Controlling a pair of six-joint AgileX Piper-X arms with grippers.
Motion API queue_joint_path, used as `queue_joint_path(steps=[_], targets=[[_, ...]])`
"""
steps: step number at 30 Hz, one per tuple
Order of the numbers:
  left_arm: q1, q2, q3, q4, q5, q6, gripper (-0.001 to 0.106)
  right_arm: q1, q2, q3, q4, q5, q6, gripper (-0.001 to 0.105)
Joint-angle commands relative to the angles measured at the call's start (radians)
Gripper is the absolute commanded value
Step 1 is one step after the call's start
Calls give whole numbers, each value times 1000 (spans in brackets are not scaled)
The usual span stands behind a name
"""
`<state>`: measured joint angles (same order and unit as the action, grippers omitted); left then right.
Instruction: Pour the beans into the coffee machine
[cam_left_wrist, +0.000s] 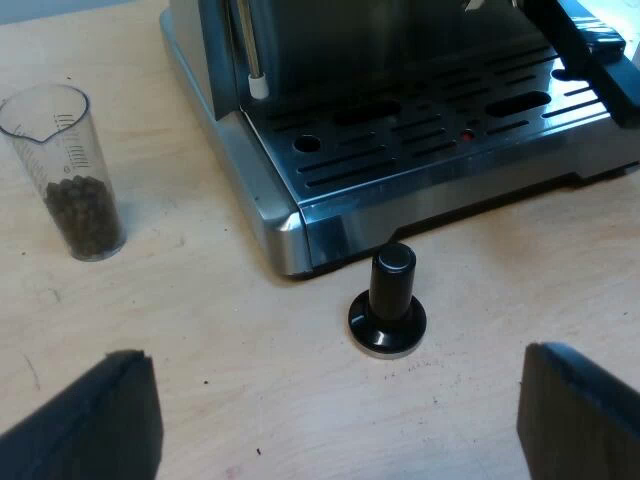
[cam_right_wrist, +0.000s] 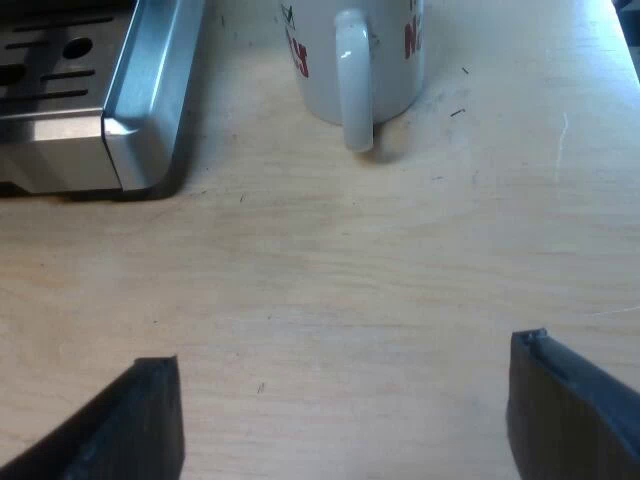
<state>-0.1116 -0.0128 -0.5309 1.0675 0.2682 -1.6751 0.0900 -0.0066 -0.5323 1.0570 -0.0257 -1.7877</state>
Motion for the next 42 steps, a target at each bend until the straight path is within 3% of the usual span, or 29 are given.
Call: queue_joint_path(steps=[1, 16, 21, 30, 33, 37, 39, 42], targets=[[-1, -37, -2, -12, -2, -12, 105, -6, -45, -4, -9, -1, -2, 68], [-1, -37, -2, -39, -5, -10, 105, -6, -45, -8, -33, -6, -2, 68], [-1, -22, -12, -76, -34, -48, 105, -6, -30, -54, -73, -27, -4, 68], [-1, 105, -38, -121, -34, -48, 105, -6, 148, -187, -74, -208, -58, 68], [-1, 145, -38, -155, -34, -48, 105, -6, 220, -227, -74, -259, -115, 68], [-1, 181, -38, -194, -49, -48, 105, -6, 255, -242, -79, -296, -144, 68], [-1, 200, -38, -210, -62, -48, 105, -3, 332, -262, -118, -411, -172, 68], [-1, 223, -38, -224, -66, -48, 105, 24, 377, -261, -171, -443, -171, 68]])
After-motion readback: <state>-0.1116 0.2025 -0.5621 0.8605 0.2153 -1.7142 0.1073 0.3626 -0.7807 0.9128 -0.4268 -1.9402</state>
